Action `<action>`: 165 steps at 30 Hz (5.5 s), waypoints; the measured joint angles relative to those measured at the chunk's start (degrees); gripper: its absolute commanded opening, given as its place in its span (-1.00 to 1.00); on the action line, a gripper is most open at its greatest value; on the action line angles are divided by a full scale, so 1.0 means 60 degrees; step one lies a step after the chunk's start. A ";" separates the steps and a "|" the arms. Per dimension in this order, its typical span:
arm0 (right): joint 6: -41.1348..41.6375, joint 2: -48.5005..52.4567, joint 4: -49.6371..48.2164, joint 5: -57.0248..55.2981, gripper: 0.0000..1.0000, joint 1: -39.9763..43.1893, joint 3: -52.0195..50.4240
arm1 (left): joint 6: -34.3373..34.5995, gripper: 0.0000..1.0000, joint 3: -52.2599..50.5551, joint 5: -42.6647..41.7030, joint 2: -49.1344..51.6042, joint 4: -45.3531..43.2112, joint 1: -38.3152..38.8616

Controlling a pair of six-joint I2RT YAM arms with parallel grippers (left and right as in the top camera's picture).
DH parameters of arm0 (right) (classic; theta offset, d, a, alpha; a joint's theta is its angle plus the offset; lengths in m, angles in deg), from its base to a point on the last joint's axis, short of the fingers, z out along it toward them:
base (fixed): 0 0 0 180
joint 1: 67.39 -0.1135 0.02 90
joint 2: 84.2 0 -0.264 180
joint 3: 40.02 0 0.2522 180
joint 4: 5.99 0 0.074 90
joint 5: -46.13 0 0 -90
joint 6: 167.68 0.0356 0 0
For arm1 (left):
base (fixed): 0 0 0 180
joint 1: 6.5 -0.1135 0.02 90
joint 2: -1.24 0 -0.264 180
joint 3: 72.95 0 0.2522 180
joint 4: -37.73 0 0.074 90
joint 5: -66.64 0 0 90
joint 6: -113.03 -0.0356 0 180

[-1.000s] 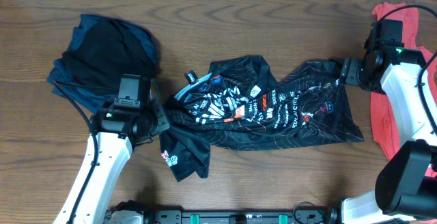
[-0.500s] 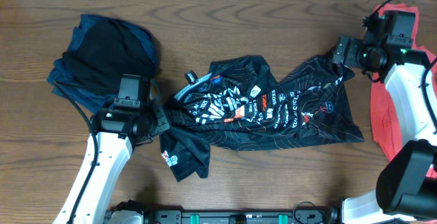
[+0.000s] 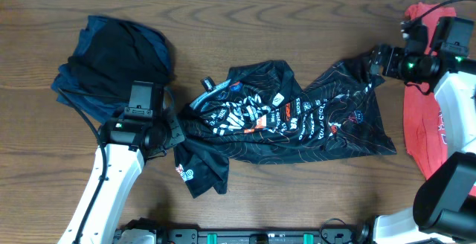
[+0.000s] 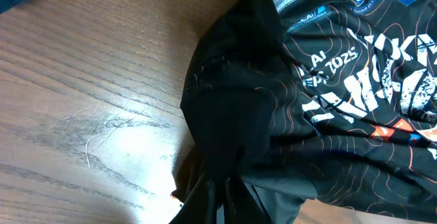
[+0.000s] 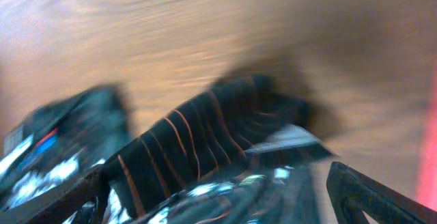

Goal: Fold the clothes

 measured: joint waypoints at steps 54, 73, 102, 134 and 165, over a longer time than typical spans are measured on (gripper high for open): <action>-0.2896 0.0069 0.2849 0.3045 0.99 0.0208 0.0051 | 0.0000 -0.86 0.0000 -0.0004 0.0000 -0.0193 0.0000; -0.3493 0.0069 0.2324 0.5880 0.99 -0.0113 0.0055 | 0.0000 -0.86 0.0000 -0.0004 0.0000 -0.0149 0.0000; -0.1741 0.0069 0.1435 0.5322 -0.98 -0.0477 0.0055 | 0.0000 -0.85 0.0000 -0.0004 0.0000 -0.0135 0.0000; -0.2692 0.0069 0.3337 0.4685 -0.28 -0.1978 0.0055 | -0.0215 0.36 0.0022 -0.1836 -0.0004 -0.2415 0.0175; -0.3847 -0.0474 0.2852 0.8156 0.19 -0.2350 0.0055 | 0.1195 0.79 0.0076 -0.3774 0.2568 -1.0375 0.5355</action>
